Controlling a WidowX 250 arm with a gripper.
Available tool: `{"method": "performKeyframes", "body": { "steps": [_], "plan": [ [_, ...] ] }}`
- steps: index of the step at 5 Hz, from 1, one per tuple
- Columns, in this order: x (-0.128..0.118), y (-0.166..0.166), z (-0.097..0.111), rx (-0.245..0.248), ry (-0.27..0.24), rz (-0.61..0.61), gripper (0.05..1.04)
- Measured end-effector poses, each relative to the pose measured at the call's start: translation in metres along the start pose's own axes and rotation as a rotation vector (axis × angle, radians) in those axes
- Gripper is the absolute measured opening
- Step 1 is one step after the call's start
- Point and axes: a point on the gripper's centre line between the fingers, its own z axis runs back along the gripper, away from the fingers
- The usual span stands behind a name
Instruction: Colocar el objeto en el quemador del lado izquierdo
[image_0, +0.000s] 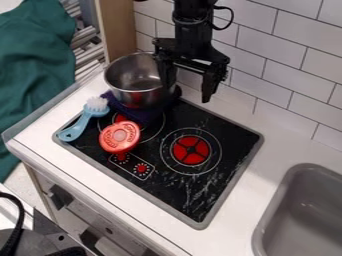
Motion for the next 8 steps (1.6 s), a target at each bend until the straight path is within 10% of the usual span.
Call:
{"method": "performKeyframes", "body": {
  "steps": [5, 8],
  "plan": [
    [-0.085, 0.129, -0.022, 0.023, 0.005, 0.072, 1.009],
    [-0.068, 0.181, -0.064, 0.049, -0.024, 0.063, 1.009]
  ]
}}
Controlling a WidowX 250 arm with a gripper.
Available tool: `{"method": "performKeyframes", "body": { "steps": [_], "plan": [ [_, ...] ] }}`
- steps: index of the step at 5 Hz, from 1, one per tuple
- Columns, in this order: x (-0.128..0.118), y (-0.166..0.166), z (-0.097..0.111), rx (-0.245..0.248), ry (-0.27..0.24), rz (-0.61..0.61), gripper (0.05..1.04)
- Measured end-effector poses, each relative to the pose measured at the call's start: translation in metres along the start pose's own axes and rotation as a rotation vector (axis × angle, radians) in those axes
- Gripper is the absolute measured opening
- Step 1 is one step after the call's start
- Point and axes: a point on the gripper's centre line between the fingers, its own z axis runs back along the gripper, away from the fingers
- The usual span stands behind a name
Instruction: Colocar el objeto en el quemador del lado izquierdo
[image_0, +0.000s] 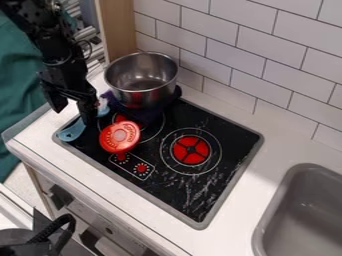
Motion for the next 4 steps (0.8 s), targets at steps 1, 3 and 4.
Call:
{"method": "performKeyframes", "body": {
  "steps": [1, 3, 4],
  "plan": [
    [0.008, 0.001, -0.009, -0.01, -0.012, 0.0, 1.009],
    [0.019, -0.004, -0.024, -0.011, 0.002, 0.004, 1.009],
    [0.021, -0.005, -0.031, -0.023, 0.016, 0.025, 0.958]
  ]
}}
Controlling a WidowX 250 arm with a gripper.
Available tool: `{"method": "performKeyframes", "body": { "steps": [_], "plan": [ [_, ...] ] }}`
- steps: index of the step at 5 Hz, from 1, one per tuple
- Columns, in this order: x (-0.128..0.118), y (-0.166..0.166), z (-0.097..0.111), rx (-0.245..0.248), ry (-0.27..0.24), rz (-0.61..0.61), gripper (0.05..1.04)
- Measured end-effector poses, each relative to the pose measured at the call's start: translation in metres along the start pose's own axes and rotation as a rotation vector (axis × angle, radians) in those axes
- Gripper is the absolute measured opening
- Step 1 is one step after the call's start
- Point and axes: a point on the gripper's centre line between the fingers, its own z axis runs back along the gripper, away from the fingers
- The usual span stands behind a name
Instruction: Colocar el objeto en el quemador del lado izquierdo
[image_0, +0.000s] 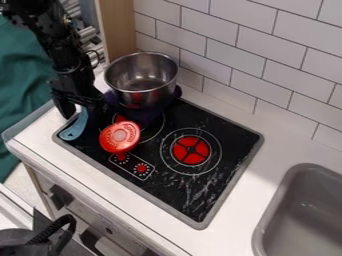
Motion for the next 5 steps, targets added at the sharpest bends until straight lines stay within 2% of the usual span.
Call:
{"method": "performKeyframes", "body": {
  "steps": [2, 3, 5],
  "plan": [
    [0.005, -0.002, -0.001, 0.008, -0.009, 0.001, 0.437],
    [-0.011, -0.007, 0.006, 0.015, 0.008, 0.015, 0.31],
    [-0.024, -0.002, 0.068, 0.085, -0.108, 0.037, 0.31]
  ]
}}
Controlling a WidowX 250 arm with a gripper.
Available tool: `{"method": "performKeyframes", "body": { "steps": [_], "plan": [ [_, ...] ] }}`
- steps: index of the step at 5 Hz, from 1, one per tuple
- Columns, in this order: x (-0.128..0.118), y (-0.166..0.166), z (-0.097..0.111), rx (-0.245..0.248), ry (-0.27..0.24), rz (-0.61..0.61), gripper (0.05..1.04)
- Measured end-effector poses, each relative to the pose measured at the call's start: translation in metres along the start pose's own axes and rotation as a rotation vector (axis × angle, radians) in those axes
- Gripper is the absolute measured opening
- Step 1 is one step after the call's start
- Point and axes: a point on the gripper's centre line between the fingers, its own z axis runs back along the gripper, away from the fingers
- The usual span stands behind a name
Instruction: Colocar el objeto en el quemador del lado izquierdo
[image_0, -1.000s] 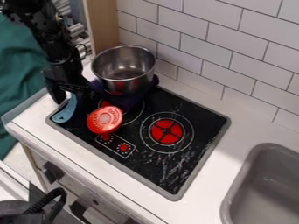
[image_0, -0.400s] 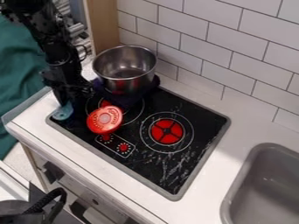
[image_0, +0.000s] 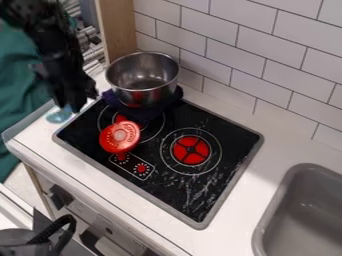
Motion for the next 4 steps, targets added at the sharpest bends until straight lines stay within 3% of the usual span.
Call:
{"method": "performKeyframes", "body": {
  "steps": [1, 2, 3, 4],
  "plan": [
    [0.0, -0.005, 0.024, 0.006, -0.035, 0.006, 0.31],
    [0.006, -0.038, 0.043, 0.008, -0.008, -0.028, 0.31],
    [0.009, -0.085, 0.051, 0.004, 0.054, -0.058, 0.31],
    [0.011, -0.131, 0.062, -0.007, 0.019, -0.032, 0.31]
  ]
}}
